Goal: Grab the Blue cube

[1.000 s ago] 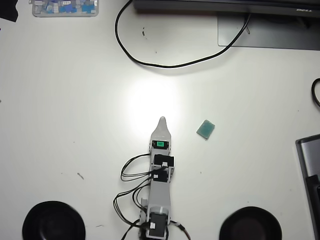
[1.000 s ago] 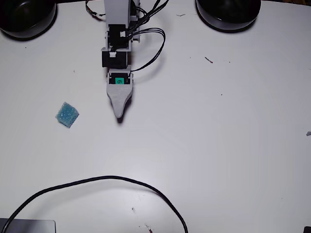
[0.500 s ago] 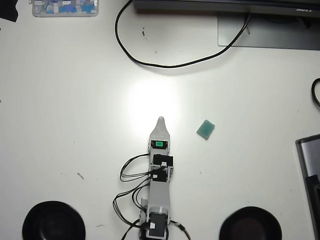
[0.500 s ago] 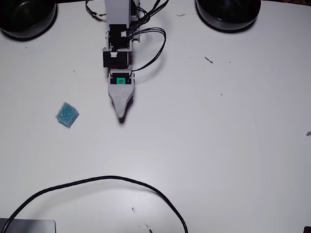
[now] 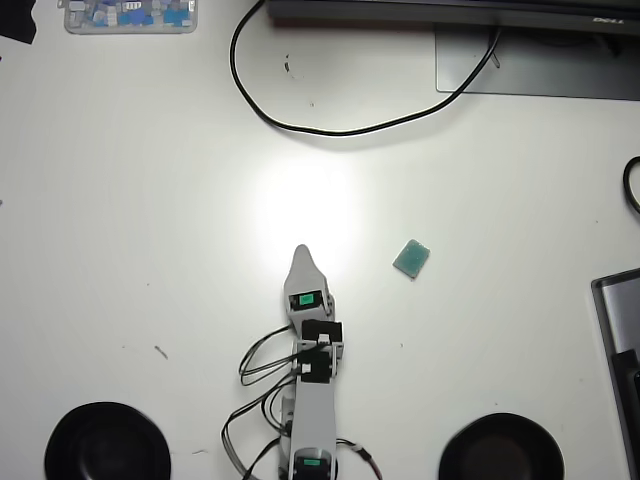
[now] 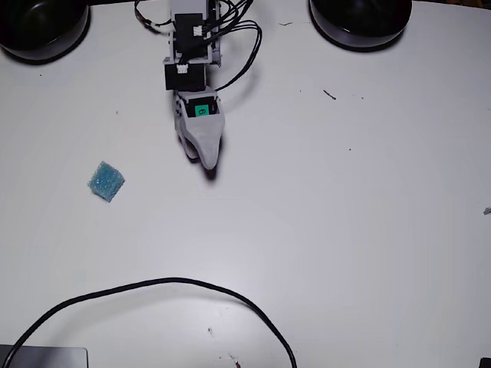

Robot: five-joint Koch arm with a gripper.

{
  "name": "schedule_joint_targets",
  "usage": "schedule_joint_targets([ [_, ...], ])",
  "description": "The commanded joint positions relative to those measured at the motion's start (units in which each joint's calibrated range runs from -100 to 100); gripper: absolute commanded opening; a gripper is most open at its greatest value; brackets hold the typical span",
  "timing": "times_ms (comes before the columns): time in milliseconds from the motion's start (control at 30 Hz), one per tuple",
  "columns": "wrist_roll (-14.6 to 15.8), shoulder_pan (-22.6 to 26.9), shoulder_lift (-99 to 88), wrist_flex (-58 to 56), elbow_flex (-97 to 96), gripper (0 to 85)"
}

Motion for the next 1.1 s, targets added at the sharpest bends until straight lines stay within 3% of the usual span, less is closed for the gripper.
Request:
schedule_joint_targets([
  [0, -4.44, -0.98, -1.61, 0.67, 2.53, 46.5],
  [367, -19.00, -5.27, -0.32, 5.40, 3.81, 46.5],
  [500, -26.03, -7.91, -0.44, 8.84, 4.82, 46.5],
  [700, -32.19, -10.74, 0.59, 9.24, 7.84, 46.7],
  [800, -34.04, -11.77, 0.33, 9.00, 8.20, 46.5],
  [1067, -34.77, -14.90, 1.36, 8.28, 12.32, 46.5],
])
